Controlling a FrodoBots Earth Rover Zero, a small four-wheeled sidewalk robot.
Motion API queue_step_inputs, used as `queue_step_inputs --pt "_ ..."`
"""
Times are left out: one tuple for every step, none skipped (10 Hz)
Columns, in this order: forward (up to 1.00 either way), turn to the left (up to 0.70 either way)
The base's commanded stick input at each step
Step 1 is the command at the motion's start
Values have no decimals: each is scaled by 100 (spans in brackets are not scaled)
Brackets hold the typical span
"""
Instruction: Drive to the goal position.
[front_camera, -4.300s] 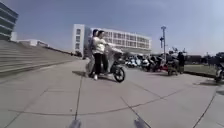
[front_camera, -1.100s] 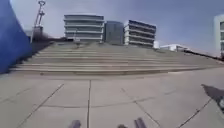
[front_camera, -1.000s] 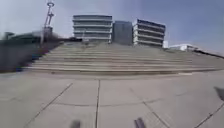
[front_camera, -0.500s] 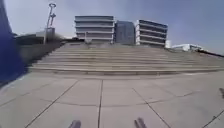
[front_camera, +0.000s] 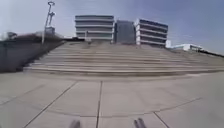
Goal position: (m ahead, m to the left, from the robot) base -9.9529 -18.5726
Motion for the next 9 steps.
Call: queue_step_inputs --pt "20 -41" --pt "0 -45" --pt "0 -45" --pt "0 -45" --pt "0 -45" --pt "0 -45" --pt "0 -45" --pt "0 -45" --pt "0 -45"
